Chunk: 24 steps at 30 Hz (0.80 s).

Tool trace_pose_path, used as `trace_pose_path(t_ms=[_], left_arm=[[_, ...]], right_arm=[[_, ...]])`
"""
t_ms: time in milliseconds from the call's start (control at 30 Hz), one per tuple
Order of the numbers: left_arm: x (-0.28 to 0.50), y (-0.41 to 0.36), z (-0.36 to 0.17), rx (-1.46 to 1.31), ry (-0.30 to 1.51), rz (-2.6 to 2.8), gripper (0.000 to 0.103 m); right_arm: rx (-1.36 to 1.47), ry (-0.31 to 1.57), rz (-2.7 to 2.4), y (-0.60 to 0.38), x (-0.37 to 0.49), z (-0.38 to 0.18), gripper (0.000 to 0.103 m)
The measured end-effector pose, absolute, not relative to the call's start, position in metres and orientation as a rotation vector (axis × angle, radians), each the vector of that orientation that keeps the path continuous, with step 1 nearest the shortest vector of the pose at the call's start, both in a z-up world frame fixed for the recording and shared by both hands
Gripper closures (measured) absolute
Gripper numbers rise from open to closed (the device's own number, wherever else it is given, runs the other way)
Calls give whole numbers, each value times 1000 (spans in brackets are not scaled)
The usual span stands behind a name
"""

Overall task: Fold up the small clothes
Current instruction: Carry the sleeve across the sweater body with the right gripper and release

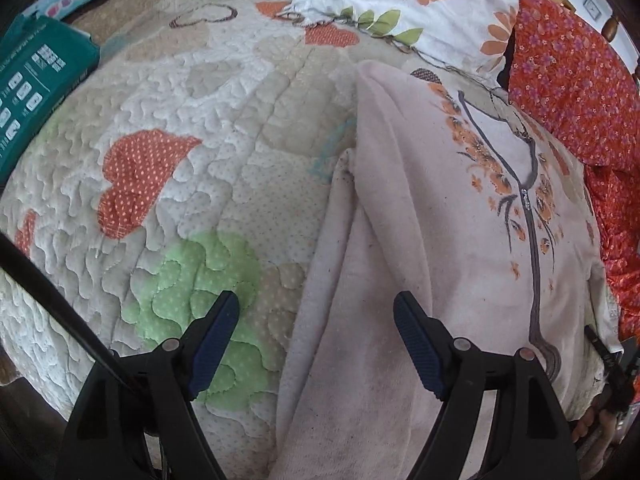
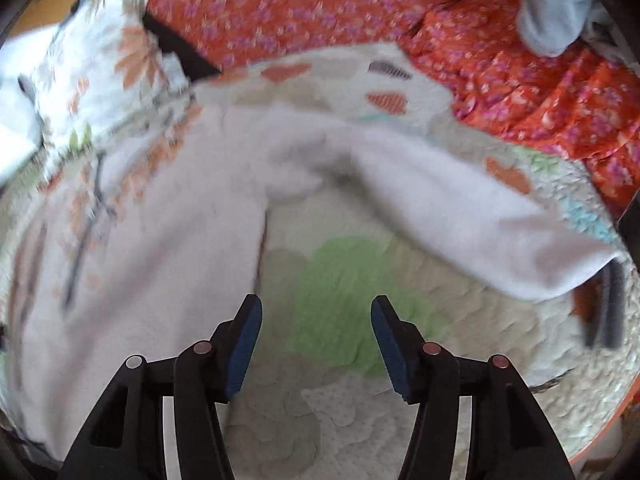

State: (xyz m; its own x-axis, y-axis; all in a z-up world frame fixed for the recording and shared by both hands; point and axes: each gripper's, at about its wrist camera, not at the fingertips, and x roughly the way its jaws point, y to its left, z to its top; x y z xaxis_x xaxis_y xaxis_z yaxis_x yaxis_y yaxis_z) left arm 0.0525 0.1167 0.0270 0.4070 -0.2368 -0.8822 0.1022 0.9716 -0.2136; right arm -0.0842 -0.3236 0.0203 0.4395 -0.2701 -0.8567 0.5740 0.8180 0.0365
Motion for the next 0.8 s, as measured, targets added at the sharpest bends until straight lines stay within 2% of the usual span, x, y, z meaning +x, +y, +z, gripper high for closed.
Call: trace_pose_path(t_ms=[300, 333, 367, 433, 467, 500, 667, 733, 800], left_arm=[[51, 96, 35, -122, 1063, -269, 25], [51, 90, 33, -73, 1062, -265, 32], [51, 82, 29, -14, 1077, -259, 51], [53, 78, 22, 26, 1107, -248, 69], [54, 82, 24, 5, 1095, -244, 82], [56, 89, 26, -34, 1104, -247, 87], [74, 129, 27, -247, 1170, -244, 92], [83, 147, 34, -196, 1129, -85, 97], [88, 162, 44, -117, 1051, 102, 95]], right_arm=[[331, 951, -544, -319, -82, 21, 39], [328, 950, -547, -319, -83, 20, 38], [326, 948, -552, -316, -83, 21, 38], [324, 946, -550, -316, -85, 21, 38], [326, 945, -549, -317, -86, 21, 38], [327, 944, -549, -317, -86, 21, 38], [321, 943, -547, -318, -85, 21, 38], [315, 942, -550, -317, -85, 20, 37], [309, 941, -553, -316, -84, 20, 36]])
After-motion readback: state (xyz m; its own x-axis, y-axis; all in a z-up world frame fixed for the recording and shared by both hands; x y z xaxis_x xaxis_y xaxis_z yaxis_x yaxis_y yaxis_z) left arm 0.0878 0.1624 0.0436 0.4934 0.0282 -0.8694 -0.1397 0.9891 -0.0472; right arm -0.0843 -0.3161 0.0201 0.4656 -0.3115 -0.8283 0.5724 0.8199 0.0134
